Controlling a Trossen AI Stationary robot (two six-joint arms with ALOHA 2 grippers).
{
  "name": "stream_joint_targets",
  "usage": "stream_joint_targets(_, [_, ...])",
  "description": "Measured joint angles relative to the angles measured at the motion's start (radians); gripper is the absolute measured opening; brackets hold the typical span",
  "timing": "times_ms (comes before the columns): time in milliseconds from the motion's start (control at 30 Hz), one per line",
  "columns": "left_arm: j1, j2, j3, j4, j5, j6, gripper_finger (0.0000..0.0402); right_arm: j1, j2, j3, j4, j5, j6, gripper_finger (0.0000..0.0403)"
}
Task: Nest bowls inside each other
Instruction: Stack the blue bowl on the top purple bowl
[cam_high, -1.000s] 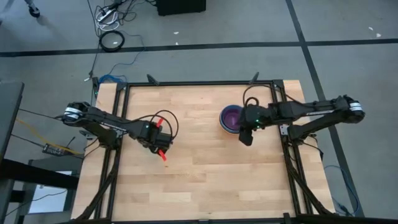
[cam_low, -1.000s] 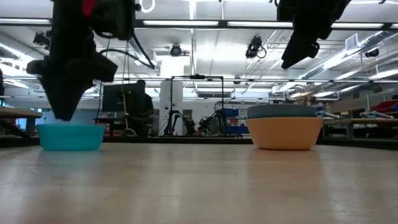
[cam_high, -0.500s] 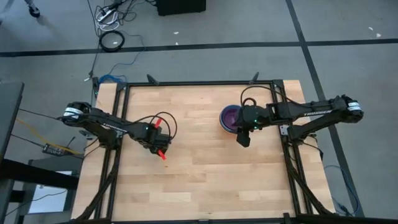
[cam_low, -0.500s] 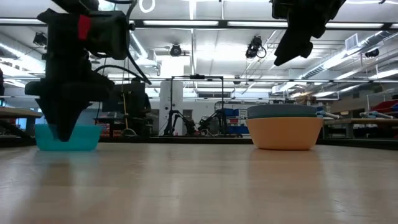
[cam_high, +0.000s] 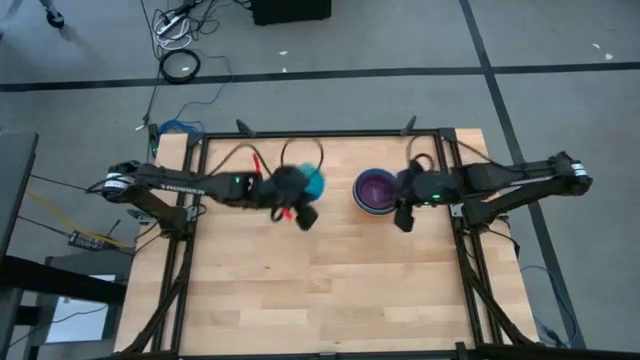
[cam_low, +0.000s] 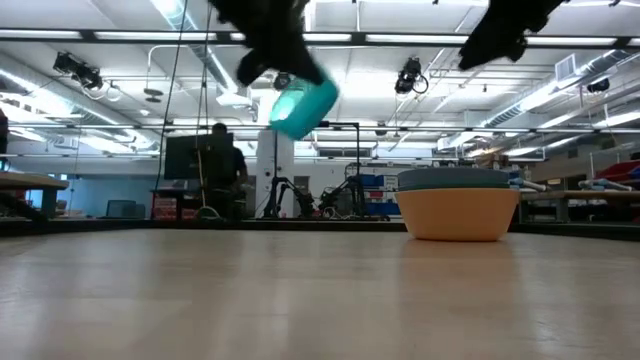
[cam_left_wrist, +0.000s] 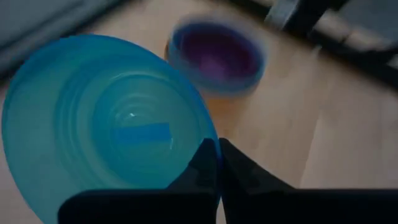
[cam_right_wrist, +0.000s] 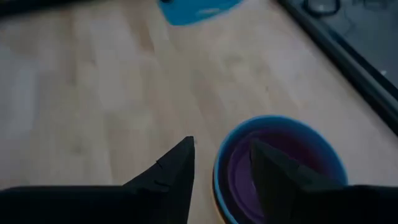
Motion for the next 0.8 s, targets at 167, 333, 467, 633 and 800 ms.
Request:
stream_joint_targets(167, [0.111,0.107,0.14,0.099,0.182,0.137,0.0003,0.098,-0.182,0.0,-0.043,0.037,0.09,0.0132])
stream_joint_targets(333, [0.164,0.301,0.311,0.137,0.318,0.215,0.0003,0.206,-0.295,0.0,-0.048,0.037,0.134,0.0132])
stream_joint_targets(467, [0.175,0.457,0.471,0.115,0.419,0.242,0.0003,0.273,-0.316,0.0,-0.03,0.037,0.133,0.0132])
stream_joint_targets(633, [0.168,0.598,0.636,0.001,0.446,0.26,0.0003,0.308,-0.316,0.0,0.018,0.038,0.117,0.013])
stream_joint_targets(800, [0.164,0.675,0.712,-0.048,0.462,0.258,0.0003,0.31,-0.313,0.0,0.017,0.038,0.097,0.013])
